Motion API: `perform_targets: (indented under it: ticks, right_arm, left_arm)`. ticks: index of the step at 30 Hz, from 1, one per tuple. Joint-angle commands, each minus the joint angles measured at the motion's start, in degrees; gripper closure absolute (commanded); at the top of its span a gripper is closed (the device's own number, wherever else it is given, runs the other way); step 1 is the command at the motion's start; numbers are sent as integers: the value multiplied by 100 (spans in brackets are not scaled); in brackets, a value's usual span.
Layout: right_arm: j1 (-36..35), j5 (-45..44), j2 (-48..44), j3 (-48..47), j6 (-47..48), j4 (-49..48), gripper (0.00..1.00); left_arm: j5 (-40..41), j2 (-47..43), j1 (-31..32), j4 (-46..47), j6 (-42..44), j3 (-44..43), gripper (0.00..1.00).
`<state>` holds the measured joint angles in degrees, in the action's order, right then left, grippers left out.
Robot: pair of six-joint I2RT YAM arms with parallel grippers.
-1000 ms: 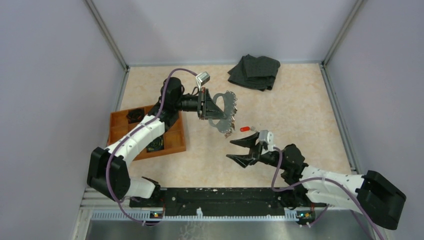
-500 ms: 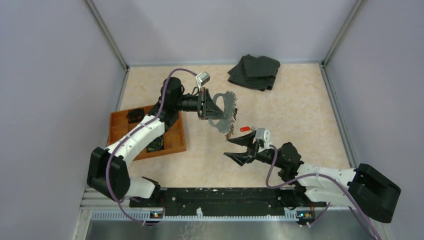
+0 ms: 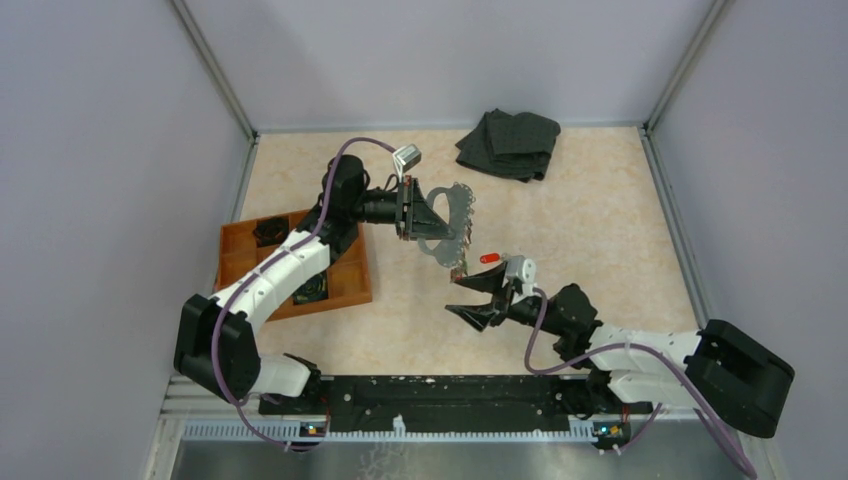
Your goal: Remove the keys from the keyring
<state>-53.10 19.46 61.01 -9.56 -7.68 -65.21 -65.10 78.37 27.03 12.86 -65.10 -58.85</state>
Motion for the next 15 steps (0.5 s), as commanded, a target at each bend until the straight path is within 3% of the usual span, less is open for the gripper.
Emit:
perform_targets:
  ticks: [1,15]
  right_arm:
    - [-42,-43,92,-266,-2,-446,44]
    - [-42,-39,157,-301,-40,-616,44]
  left_arm:
    - [-74,-268,37,258,-257,-189,100]
    - [-47,-297,99,312,-283,-95,100]
